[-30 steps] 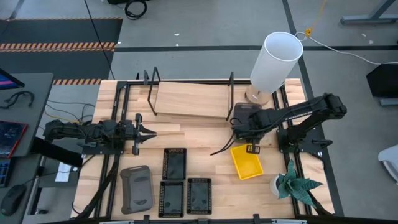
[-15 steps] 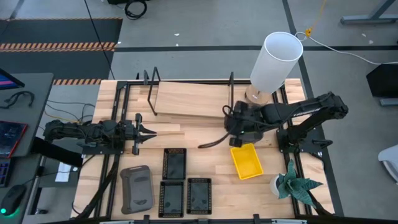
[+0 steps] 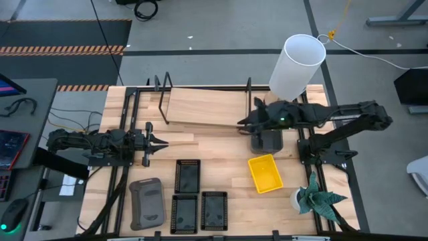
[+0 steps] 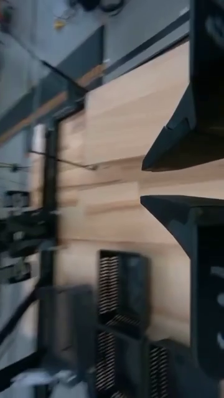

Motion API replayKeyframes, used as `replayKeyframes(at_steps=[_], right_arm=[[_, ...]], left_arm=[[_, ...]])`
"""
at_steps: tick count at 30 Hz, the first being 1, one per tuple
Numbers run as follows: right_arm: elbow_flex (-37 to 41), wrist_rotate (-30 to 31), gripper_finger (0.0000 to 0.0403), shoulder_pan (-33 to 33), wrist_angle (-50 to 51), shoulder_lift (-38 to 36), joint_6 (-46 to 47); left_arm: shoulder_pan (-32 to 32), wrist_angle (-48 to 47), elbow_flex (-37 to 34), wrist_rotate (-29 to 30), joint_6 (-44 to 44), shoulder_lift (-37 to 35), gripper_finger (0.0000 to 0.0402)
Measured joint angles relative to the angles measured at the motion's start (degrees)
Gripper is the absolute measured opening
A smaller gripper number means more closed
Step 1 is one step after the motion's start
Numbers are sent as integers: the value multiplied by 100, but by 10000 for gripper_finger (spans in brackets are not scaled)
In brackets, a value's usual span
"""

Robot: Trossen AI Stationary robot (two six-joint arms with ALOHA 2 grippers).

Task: Stack baskets on shelf by color
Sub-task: Stack the bottom black transparent bin on top of the other stacked black transparent bins

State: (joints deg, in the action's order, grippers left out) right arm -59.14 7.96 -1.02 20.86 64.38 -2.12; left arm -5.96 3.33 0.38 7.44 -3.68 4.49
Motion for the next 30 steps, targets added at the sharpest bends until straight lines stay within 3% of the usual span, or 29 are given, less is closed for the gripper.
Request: replayKeyframes(at_steps=[2,8,12,15,20,24,30], right_arm=[[472,-40,72,9,-618,-330,-4],[1645,172,71,9,-2404,-1153,79],[2306,140,71,-36,-3813,-1356,284],[2488,119,71,-45,-4298,-1468,246],[2512,134,71,-129,-4251,-1587,355],[2512,121,71,-216,-4190,-1574,347],[2509,172,71,-229,-4017,-1677,307]], left_arm=[[-1,196,0,0,48,-1,52],[6,814,-2,97,2020,-2,59],[-3,1044,-1,79,2700,-2,54],[-4,1023,24,-47,3306,-2,49],[-8,127,807,-540,3814,273,36],[-113,-1520,1734,-1155,4138,706,26],[-853,-2669,2776,-1633,5175,1638,15]])
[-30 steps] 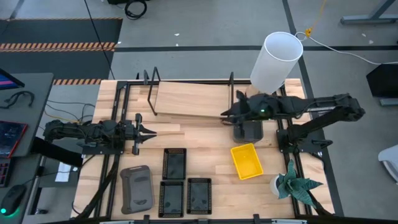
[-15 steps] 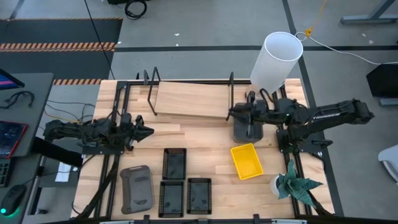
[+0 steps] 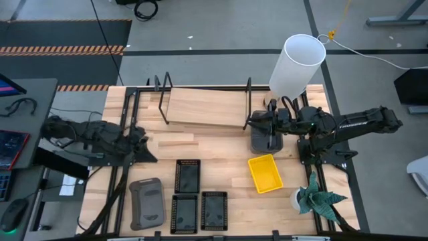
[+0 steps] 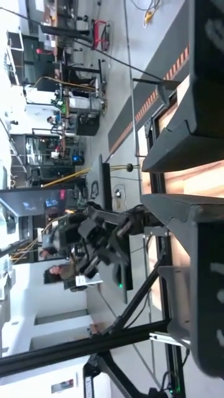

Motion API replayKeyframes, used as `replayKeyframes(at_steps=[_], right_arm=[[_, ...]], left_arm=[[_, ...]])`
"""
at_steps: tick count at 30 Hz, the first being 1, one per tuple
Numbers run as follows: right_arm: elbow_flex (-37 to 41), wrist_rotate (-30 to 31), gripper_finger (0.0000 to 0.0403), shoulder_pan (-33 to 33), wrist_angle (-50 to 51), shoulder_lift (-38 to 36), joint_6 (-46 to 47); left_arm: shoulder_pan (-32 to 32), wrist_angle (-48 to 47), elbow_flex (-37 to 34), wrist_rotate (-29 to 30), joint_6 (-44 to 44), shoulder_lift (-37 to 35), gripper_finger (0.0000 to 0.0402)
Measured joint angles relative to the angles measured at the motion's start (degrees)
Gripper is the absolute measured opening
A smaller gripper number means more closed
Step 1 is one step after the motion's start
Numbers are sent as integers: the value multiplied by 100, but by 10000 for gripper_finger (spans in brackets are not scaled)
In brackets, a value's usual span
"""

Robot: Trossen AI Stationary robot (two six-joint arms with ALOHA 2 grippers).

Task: Stack baskets on shelf by color
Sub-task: Stack the bottom black transparent bin on top of the other stacked black transparent bins

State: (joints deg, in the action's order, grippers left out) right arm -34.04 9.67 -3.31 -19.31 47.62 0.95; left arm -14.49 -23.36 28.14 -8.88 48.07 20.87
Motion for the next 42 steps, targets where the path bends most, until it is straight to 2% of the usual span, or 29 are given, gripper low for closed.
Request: replayKeyframes(at_steps=[10,14,19,25,32,37,42], right_arm=[[0,33,71,-50,221,0,206],[0,33,71,-50,218,4,208],[0,33,71,-50,173,7,210],[0,33,71,-50,136,7,210],[0,33,71,-50,138,9,207],[0,33,71,-50,140,9,208],[0,31,71,-50,147,11,208]], left_arm=[[-1683,-403,848,62,1423,1960,6],[-2202,-1111,1155,-20,2142,2642,6],[-2608,-1826,1334,-29,2308,3289,6],[-2703,-1877,1336,52,1982,3836,26],[-2240,-2206,1534,-120,1489,3962,46],[-2196,-3667,2006,685,848,3962,43],[-2307,-3805,2029,1003,672,4027,54]])
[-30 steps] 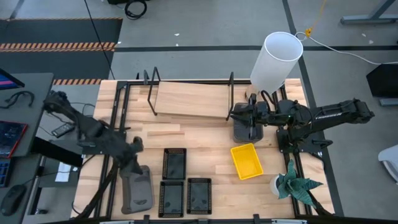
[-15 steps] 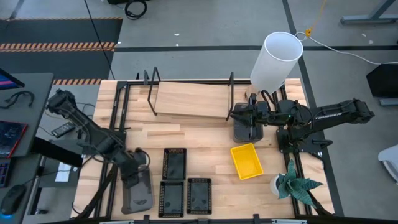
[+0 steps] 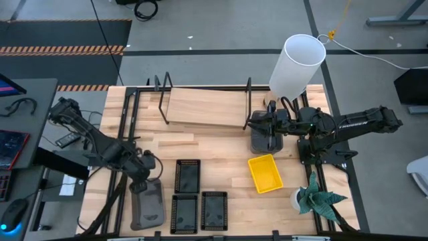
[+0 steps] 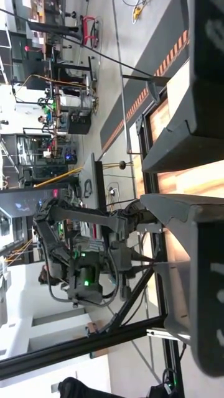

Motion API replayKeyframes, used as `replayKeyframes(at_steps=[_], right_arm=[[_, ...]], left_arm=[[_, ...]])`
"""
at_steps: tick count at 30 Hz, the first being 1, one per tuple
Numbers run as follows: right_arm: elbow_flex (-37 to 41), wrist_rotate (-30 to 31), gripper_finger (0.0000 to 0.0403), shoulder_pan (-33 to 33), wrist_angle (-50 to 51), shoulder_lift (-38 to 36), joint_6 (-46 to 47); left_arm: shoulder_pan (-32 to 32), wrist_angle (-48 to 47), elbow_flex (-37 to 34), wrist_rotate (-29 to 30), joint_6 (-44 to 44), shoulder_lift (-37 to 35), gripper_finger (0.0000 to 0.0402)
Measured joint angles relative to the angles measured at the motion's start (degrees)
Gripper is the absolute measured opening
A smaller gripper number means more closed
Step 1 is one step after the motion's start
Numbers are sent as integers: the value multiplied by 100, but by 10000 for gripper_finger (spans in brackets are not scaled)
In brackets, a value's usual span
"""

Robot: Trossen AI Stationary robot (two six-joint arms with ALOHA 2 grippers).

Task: Stack baskets on shelf by color
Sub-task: Stack the bottom black transparent bin on top of the other stacked black transparent bins

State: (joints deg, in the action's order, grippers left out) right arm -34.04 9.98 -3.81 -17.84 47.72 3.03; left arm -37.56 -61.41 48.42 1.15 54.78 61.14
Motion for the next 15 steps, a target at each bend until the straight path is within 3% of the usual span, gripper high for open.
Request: replayKeyframes(at_steps=[10,15], right_arm=[[-4,-1,71,0,10,119,-3],[-4,-2,71,0,-22,131,-5]], left_arm=[[-162,2,-7,53,-613,725,193],[-234,4,-9,51,-901,1134,231]])
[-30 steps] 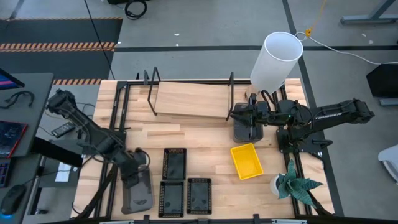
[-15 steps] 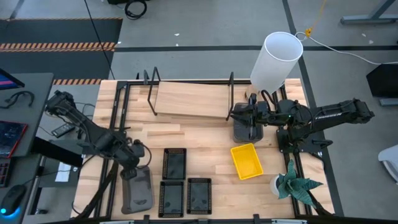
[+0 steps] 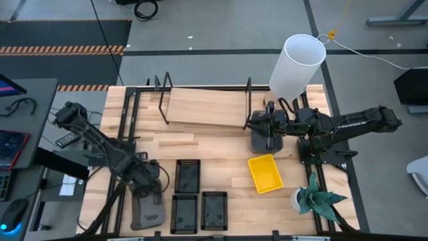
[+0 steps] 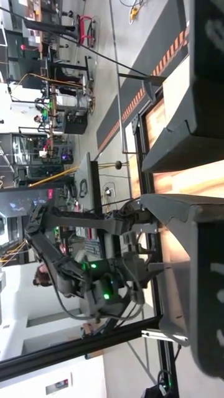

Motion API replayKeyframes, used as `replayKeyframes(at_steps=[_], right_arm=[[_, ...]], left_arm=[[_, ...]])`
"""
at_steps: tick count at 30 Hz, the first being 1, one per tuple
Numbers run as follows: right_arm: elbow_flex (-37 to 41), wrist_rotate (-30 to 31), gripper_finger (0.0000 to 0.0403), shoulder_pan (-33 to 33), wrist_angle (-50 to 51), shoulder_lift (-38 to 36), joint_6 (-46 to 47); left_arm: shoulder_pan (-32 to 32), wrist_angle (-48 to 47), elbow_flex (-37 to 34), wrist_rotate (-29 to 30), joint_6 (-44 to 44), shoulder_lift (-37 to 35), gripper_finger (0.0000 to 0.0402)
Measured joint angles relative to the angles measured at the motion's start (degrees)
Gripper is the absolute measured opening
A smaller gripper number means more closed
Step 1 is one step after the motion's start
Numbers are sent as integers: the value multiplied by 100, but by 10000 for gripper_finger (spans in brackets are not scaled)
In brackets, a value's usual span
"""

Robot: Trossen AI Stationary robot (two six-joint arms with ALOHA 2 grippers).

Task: Stack baskets on shelf by color
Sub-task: Stack the bottom black transparent bin on top of the other stacked black transparent bins

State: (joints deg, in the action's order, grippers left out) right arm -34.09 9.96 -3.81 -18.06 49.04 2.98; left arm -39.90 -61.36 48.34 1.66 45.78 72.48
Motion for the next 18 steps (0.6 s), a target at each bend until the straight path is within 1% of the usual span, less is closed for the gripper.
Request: replayKeyframes(at_steps=[4,9,14,18], right_arm=[[0,0,71,1,-15,0,-5],[0,0,71,1,-20,0,-9],[0,0,71,0,-21,0,-11],[0,0,71,2,-24,0,-11]], left_arm=[[2,-2,0,3,-2,288,232],[2,-4,0,0,-7,585,207],[2,-24,0,-224,-283,816,165],[18,-85,0,-254,-361,936,110]])
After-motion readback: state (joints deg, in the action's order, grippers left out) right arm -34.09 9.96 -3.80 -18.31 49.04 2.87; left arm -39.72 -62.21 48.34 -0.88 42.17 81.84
